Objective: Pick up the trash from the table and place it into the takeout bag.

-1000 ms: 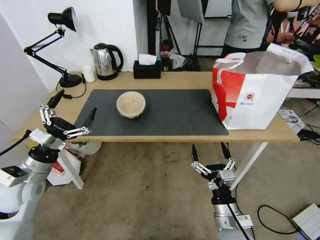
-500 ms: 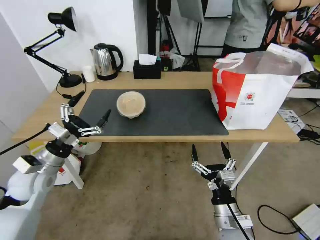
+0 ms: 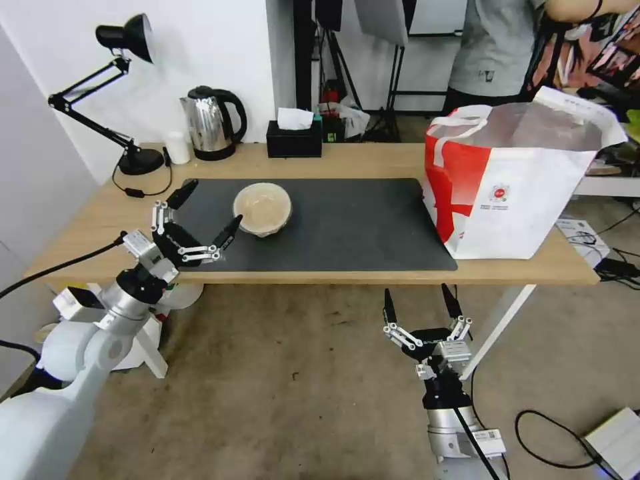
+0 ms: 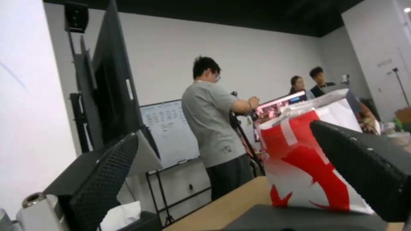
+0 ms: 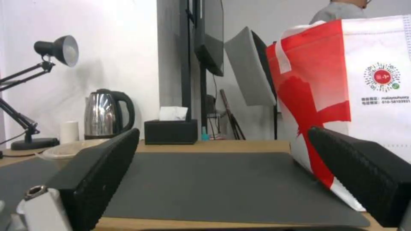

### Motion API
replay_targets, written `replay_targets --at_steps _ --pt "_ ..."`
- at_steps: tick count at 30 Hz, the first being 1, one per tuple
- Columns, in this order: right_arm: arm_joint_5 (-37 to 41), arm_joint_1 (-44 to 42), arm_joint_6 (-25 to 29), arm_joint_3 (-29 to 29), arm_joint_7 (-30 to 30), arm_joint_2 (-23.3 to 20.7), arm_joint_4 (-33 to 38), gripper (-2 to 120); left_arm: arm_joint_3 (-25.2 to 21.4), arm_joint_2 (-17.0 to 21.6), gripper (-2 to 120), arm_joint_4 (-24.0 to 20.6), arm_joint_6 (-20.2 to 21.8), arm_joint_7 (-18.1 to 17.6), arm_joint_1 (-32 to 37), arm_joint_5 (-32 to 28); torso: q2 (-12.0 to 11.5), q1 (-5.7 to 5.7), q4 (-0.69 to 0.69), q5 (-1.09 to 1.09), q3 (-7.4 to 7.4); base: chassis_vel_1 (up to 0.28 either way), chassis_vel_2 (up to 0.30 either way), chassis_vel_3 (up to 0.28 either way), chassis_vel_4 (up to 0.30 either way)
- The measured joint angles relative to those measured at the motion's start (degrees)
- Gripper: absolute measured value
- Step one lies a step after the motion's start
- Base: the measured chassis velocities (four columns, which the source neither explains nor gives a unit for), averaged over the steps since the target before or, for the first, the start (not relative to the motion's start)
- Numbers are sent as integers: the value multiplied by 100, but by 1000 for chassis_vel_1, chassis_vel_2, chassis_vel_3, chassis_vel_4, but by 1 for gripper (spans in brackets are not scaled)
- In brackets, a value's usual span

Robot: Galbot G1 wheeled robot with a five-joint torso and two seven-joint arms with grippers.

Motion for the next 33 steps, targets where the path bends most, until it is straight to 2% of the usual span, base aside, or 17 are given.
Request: replay_targets --at_steps 12,17,23,33 --pt "0 0 0 0 0 0 0 100 232 362 100 -9 125 -72 -167 -212 0 -1 0 0 0 0 0 0 0" --pt "0 0 0 0 0 0 0 100 306 513 100 177 20 66 -442 134 0 0 -1 -1 0 0 0 0 0" --pt "0 0 0 0 0 0 0 100 282 737 100 333 -19 218 -578 212 0 0 0 -1 0 0 0 0 0" --pt "0 0 0 0 0 0 0 100 548 910 100 389 217 230 -699 -294 0 0 -1 -1 -1 0 0 0 0"
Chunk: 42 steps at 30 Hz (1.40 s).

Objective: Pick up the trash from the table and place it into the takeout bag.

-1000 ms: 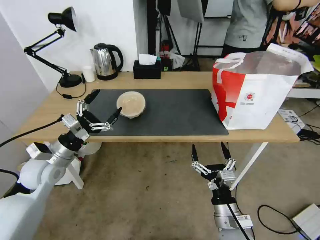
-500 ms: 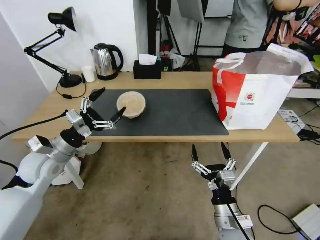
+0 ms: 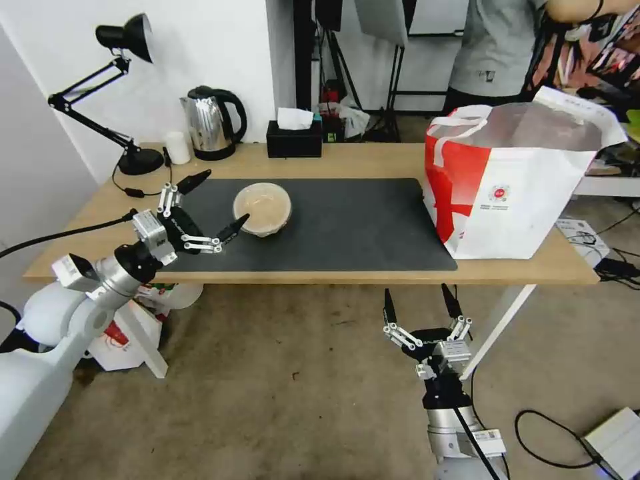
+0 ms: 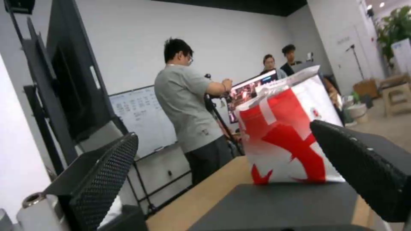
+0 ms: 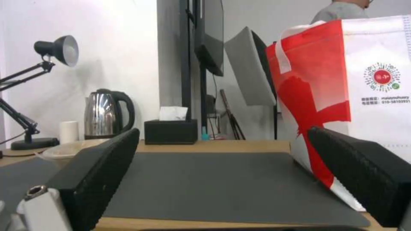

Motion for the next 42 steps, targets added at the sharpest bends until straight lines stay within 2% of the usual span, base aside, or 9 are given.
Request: replay_targets --at_steps 7,15,17,25,28,34,42 --pt "0 0 0 0 0 0 0 100 298 38 100 -37 197 -284 -119 -405 0 0 0 0 0 0 0 0 0" --pt "0 0 0 0 0 0 0 100 419 36 100 -33 220 -359 -227 -416 0 0 0 0 0 0 0 0 0" --pt "0 0 0 0 0 0 0 100 350 20 100 89 94 -178 -296 87 0 0 0 0 0 0 0 0 0" --pt "0 0 0 0 0 0 0 100 174 71 100 194 -16 180 -282 466 0 0 1 0 0 0 0 0 0" --pt "0 0 0 0 0 0 0 100 167 95 100 194 -12 198 -260 421 0 0 0 0 0 0 0 0 0" --pt "0 0 0 0 0 0 0 100 336 168 100 147 204 188 -186 -62 0 0 1 0 0 0 0 0 0" --pt "0 0 0 0 0 0 0 100 407 197 100 142 255 169 -195 -237 0 0 0 0 0 0 0 0 0"
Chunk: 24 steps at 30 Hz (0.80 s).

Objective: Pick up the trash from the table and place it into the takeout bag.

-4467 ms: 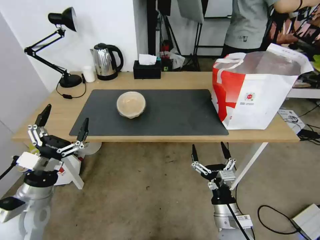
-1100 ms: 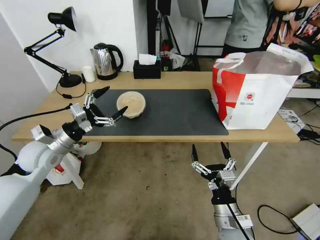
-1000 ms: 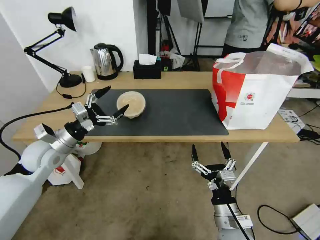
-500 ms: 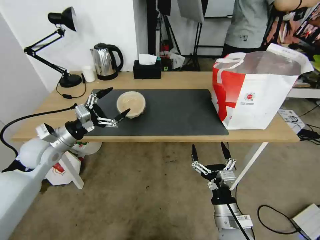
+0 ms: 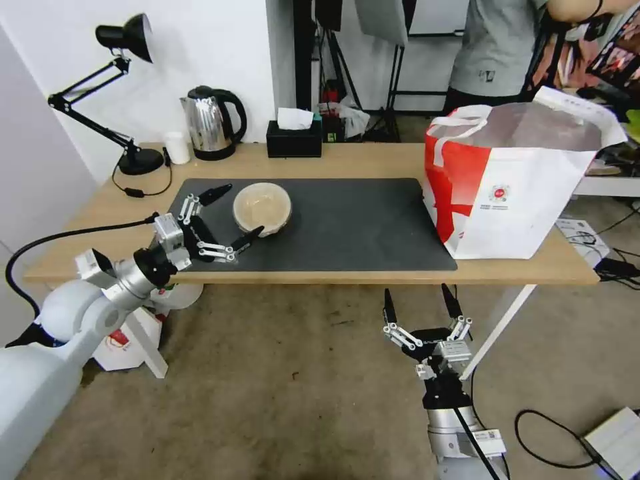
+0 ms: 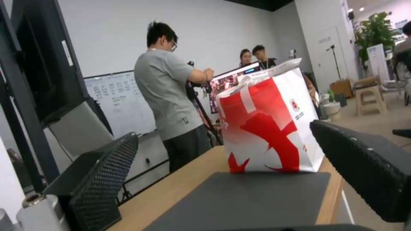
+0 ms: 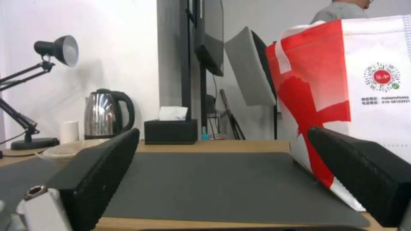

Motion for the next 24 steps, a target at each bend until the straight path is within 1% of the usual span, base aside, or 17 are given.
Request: replay_targets --at_steps 20,24 --pt "0 0 0 0 0 0 0 100 101 -100 100 119 7 -27 -44 -153 0 0 0 0 0 0 0 0 0" --pt "0 0 0 0 0 0 0 100 139 -161 100 173 73 -197 -49 -359 0 0 0 0 0 0 0 0 0"
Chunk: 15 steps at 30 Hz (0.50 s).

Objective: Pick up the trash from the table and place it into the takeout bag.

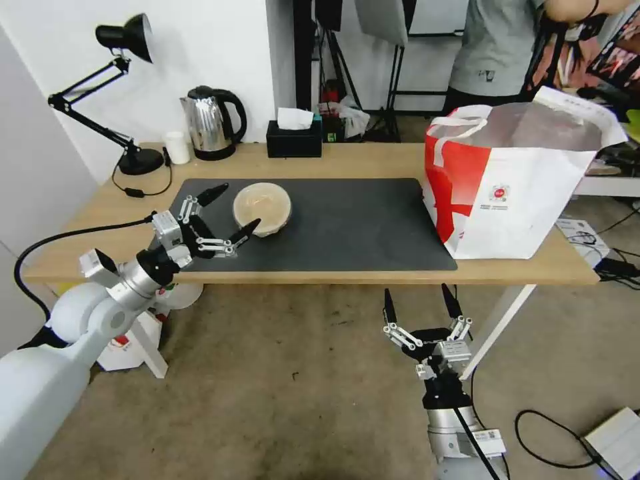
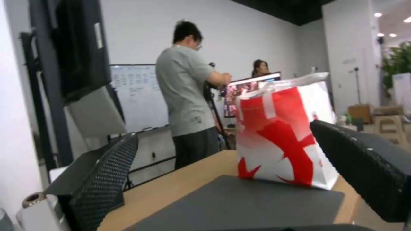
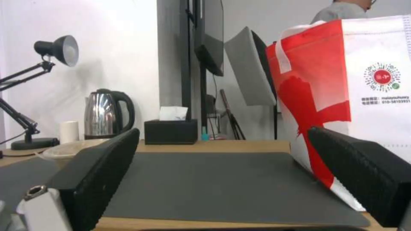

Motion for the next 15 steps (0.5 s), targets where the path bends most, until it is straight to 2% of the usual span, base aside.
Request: replay_targets --at_steps 2,6,12,15 --pt "0 0 0 0 0 0 0 100 44 -40 100 45 75 -201 -15 -134 0 0 0 0 0 0 0 0 0" --pt "0 0 0 0 0 0 0 100 156 -54 100 56 123 -350 -81 -278 0 0 -1 0 0 0 0 0 0" --pt "0 0 0 0 0 0 0 100 210 51 100 50 152 -367 -105 -336 0 0 0 0 0 0 0 0 0" --pt "0 0 0 0 0 0 0 100 175 87 100 63 114 -325 -145 -8 0 0 -1 0 0 0 0 0 0"
